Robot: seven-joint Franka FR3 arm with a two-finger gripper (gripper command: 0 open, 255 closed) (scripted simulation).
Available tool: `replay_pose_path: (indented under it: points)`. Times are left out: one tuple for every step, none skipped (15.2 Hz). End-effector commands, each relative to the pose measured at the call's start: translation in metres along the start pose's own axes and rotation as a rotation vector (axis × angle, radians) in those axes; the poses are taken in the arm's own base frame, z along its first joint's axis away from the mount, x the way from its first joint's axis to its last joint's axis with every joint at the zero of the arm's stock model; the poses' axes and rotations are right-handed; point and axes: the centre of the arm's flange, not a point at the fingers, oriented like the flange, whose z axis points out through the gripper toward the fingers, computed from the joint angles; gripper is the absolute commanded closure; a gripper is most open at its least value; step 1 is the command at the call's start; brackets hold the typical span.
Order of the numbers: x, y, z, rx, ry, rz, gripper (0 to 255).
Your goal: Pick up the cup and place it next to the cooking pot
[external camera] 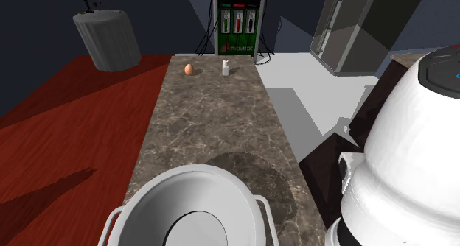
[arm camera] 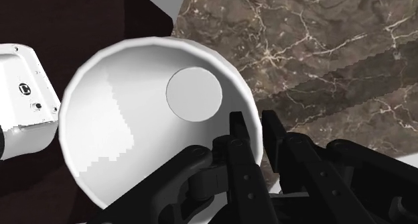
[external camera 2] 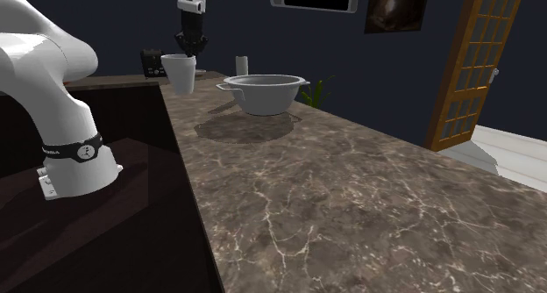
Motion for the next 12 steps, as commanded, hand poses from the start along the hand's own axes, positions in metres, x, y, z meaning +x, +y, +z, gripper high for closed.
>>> replay_pose_path:
  points:
    - [0.002,0.0,0.009,0.001,0.0,0.0,255]
    - [0.003,0.0,0.015,0.001,0.0,0.0,255]
    - [0.004,0.0,0.02,0.001,0.0,0.0,255]
    - [0.005,0.0,0.025,0.001,0.0,0.0,255]
    - [0.006,-0.001,0.03,0.001,0.0,0.0,255]
    - [0.007,-0.001,0.035,0.001,0.0,0.0,255]
    - [0.008,-0.001,0.041,0.001,0.0,0.0,255]
    - [0.009,-0.001,0.046,0.001,0.0,0.0,255]
    - [0.01,-0.001,0.051,0.001,0.0,0.0,255]
    - [0.011,-0.002,0.056,0.001,0.0,0.0,255]
    - [0.012,-0.002,0.061,0.001,0.0,0.0,255]
    - [0.013,-0.002,0.066,0.001,0.0,0.0,255]
